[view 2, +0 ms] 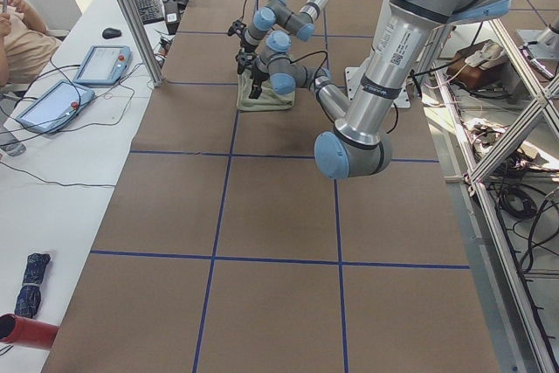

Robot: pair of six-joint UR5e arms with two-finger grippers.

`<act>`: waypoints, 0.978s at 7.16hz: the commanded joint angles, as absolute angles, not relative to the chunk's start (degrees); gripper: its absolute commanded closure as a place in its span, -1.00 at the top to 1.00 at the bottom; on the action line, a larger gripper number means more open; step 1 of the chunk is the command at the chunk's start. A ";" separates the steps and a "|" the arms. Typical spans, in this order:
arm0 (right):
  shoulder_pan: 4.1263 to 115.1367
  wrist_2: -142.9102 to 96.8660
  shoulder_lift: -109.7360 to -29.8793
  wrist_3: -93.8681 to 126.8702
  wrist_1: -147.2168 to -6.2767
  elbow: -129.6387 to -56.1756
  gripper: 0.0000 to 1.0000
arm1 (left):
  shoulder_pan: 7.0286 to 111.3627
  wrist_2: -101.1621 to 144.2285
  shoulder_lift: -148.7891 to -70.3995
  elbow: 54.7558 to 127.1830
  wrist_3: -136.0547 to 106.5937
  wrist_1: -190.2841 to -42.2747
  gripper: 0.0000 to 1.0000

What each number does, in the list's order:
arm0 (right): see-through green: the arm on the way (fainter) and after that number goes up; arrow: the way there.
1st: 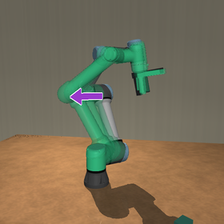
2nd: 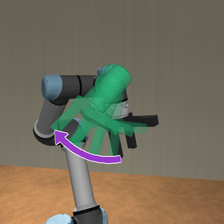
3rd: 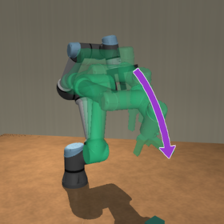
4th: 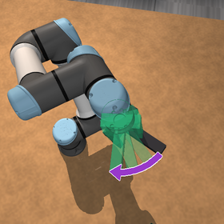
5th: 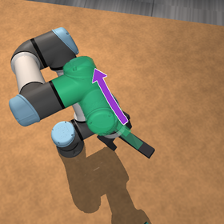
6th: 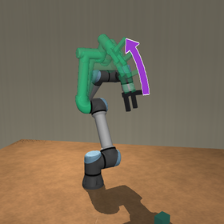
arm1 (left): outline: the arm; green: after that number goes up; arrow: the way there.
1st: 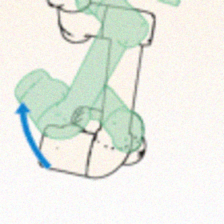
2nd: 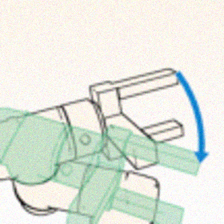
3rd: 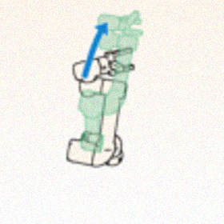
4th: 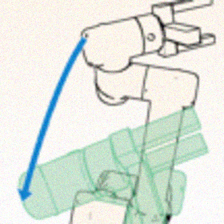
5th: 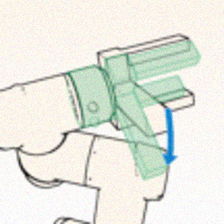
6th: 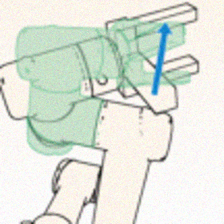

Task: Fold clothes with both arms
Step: 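Press the folded edge down with both grippers and open them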

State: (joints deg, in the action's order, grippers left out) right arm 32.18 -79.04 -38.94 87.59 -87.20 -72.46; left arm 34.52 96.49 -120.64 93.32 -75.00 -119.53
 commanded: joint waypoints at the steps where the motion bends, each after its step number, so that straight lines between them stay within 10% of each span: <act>1: 32.86 -80.32 -38.59 82.13 -86.84 -74.43 1.00 | 34.28 96.24 -120.76 92.03 -75.49 -120.06 1.00; 7: 34.89 -87.45 -39.73 78.84 -86.92 -79.28 1.00 | 33.84 91.14 -124.54 80.07 -91.14 -132.80 0.16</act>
